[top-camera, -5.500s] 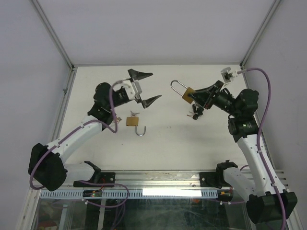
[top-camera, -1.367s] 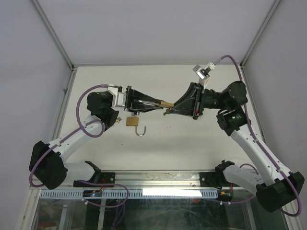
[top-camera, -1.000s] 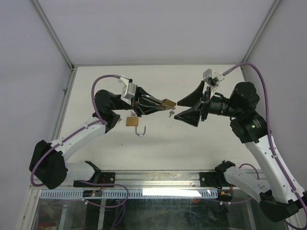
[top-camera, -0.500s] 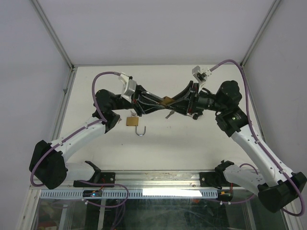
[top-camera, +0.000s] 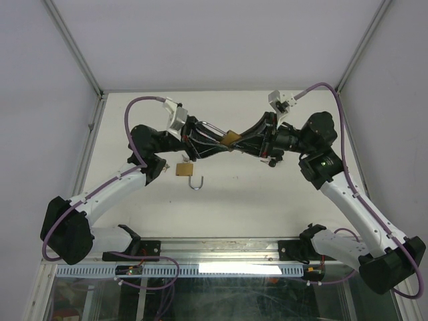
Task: Unlock with the key
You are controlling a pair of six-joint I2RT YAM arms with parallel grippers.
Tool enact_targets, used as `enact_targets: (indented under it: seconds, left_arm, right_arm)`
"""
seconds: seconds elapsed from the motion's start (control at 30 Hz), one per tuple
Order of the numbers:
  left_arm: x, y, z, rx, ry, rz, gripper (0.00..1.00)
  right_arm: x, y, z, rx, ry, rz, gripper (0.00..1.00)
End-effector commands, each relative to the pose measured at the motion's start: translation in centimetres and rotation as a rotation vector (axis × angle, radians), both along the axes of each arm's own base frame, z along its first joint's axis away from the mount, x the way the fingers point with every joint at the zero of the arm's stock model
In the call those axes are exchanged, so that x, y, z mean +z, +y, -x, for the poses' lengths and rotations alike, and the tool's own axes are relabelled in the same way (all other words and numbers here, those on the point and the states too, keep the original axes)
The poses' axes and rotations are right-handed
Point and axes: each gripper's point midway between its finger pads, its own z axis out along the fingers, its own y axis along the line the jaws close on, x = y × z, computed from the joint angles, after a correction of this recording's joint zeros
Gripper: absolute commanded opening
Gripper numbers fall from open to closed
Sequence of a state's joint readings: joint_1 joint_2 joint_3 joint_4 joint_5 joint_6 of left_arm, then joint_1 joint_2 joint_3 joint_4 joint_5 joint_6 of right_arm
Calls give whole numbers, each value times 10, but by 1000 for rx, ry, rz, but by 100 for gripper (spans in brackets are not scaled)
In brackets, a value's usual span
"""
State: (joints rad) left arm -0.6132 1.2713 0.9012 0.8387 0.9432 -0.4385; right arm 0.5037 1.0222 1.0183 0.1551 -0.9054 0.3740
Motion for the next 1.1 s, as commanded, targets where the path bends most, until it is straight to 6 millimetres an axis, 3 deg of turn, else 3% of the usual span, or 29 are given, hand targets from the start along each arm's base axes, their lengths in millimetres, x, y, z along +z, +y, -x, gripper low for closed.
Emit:
enact_targets:
  seconds: [0.0,0.03,0.1,0.3,0.43,0.57,0.63,0.7,0.73,0.87,0.93,1.07]
  left_arm:
    - [25,3,0,59,-94,76,28]
    - [25,4,-1,63,-98,75,43]
    - [25,5,0,68,-121,74,55]
    - [19,14,-8,101,-217,22,56]
    - [16,24,-21,135,-277,-49,67]
    - [5,32,-24,110,-295,-122,62]
    - [0,36,-26,135,-356,-148,74]
    - [-3,39,-29,167,-495,-177,94]
    - [-4,42,-33,199,-594,-196,98]
    - [2,63,-77,478,-945,-321,99]
    - [11,75,-89,579,-1152,-373,99]
    - [26,75,-53,520,-1528,-285,99]
  right_arm:
    - [23,2,18,47,-11,-69,0]
    - [20,1,20,49,-1,-65,0]
    - [15,0,20,45,24,-60,0]
    - [14,-12,22,6,49,-63,0]
    - [7,-23,17,-38,81,-52,0]
    - [6,-28,16,-44,102,-47,0]
    - [6,-29,17,-36,108,-45,0]
    - [4,-29,17,-31,124,-37,0]
    - [3,-29,16,-33,130,-33,0]
    - [4,-31,17,-33,131,-27,0]
    - [3,-31,17,-31,135,-24,0]
    - [3,-29,15,-25,140,-22,0]
